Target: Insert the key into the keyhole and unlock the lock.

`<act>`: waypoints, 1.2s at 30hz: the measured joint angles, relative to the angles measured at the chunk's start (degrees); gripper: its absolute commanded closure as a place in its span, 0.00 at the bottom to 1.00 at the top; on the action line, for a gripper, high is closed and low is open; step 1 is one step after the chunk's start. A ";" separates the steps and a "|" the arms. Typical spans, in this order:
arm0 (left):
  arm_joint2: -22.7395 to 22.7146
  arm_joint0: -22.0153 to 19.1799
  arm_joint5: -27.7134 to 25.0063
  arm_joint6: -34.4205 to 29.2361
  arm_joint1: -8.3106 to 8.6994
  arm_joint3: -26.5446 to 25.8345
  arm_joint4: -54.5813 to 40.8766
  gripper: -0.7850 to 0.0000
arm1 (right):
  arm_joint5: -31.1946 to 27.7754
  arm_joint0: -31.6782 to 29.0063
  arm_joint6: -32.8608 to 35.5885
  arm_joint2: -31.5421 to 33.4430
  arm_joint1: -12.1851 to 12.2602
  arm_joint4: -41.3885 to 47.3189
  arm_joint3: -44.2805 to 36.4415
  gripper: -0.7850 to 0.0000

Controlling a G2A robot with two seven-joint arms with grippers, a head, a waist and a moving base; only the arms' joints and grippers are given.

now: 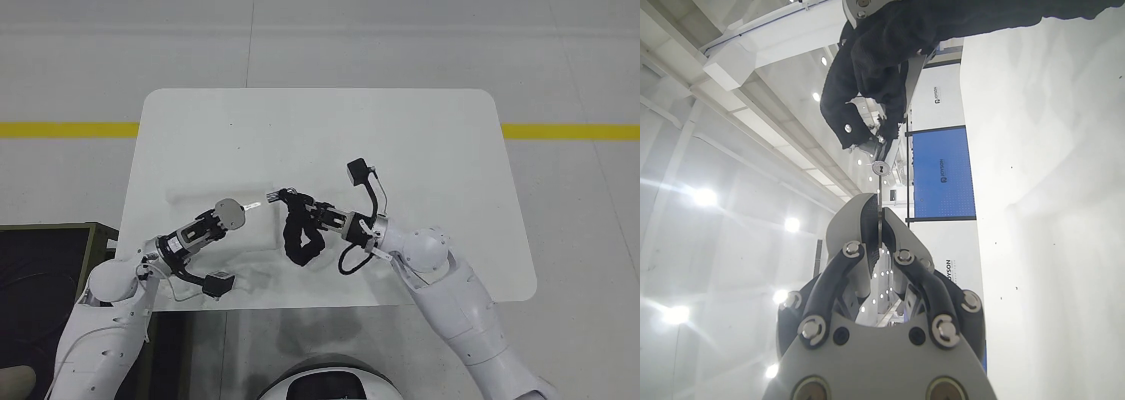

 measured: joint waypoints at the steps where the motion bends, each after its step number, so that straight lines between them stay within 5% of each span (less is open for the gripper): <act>1: -0.05 0.03 0.20 -0.20 0.03 -0.15 0.20 1.00 | -0.23 -0.06 -0.38 -0.10 0.03 -0.55 0.08 1.00; 36: 0.72 1.71 3.72 -6.04 0.97 -2.80 8.00 1.00 | -2.39 0.14 -1.48 -1.89 0.70 -3.40 0.07 1.00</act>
